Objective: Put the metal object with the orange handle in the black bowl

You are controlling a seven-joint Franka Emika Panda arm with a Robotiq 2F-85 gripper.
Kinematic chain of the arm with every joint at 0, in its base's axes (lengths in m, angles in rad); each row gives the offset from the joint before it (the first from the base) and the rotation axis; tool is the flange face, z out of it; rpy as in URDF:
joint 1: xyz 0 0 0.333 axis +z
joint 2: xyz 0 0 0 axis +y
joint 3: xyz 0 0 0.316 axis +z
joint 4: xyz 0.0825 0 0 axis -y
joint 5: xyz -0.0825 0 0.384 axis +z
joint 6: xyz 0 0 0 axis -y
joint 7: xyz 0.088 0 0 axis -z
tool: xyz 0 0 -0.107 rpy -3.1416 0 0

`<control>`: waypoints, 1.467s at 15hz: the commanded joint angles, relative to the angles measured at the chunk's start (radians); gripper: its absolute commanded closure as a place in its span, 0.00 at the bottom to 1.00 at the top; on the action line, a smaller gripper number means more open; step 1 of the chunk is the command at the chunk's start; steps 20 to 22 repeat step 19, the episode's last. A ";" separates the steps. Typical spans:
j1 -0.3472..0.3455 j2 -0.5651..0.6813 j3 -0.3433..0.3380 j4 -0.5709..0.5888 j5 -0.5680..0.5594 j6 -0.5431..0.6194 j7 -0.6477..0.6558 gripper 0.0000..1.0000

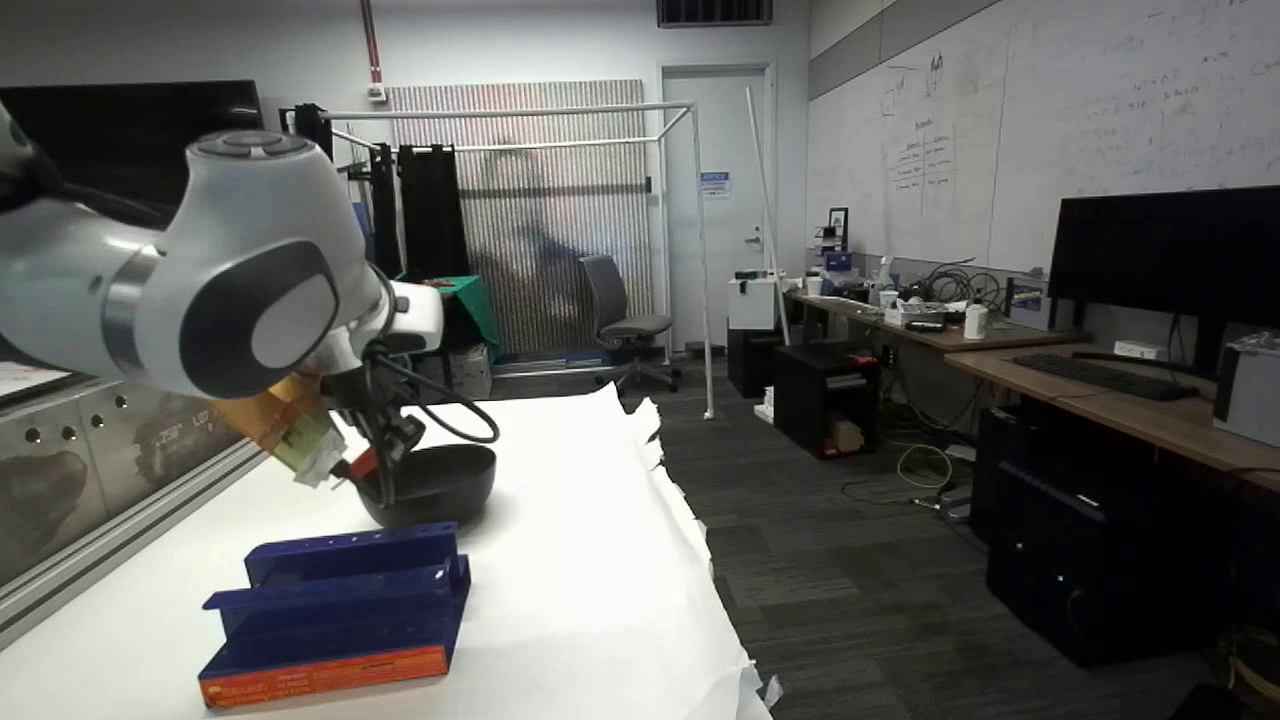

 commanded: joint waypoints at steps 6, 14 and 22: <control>-0.063 0.194 0.080 0.147 0.006 0.068 -0.051 0.32; -0.027 0.074 0.034 0.130 -0.008 -0.083 -0.054 0.00; 0.044 -0.112 -0.071 0.082 -0.230 -0.463 0.090 0.00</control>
